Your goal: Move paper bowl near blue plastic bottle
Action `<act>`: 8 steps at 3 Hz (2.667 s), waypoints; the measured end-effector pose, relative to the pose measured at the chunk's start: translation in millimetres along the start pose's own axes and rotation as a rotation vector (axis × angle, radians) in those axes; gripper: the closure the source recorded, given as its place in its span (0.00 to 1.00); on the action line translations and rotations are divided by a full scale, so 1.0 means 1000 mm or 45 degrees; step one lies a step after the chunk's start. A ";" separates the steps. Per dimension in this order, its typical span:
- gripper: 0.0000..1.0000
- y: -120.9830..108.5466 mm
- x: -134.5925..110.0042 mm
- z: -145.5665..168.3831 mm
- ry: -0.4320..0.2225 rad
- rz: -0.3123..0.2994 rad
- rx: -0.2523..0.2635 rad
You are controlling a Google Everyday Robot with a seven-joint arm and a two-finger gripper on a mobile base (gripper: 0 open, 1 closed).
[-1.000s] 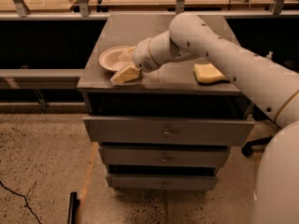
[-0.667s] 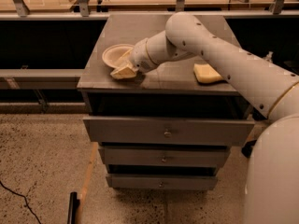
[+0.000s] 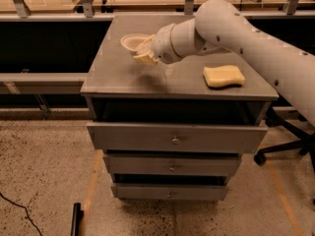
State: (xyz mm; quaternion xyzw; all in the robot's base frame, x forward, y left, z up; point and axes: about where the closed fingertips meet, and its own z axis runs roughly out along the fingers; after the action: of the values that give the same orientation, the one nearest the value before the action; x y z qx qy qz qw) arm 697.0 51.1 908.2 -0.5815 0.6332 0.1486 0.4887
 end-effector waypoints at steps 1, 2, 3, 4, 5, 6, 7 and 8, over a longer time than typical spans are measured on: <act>1.00 -0.016 0.011 -0.047 0.073 -0.030 0.152; 1.00 -0.016 0.010 -0.051 0.078 -0.036 0.165; 1.00 -0.018 0.024 -0.042 0.087 -0.037 0.167; 1.00 -0.029 0.044 -0.047 0.154 -0.060 0.180; 1.00 -0.050 0.083 -0.068 0.275 -0.070 0.228; 0.84 -0.064 0.116 -0.080 0.346 -0.034 0.230; 0.60 -0.078 0.138 -0.076 0.365 -0.026 0.216; 0.38 -0.087 0.152 -0.071 0.366 -0.034 0.219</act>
Offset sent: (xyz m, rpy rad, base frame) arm -0.0045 -0.0391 0.0176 -0.0353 -0.0631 -0.0886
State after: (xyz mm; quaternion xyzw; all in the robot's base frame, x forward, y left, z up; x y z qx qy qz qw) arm 765.3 -116.5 855.0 -0.5611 0.6992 0.0029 0.4431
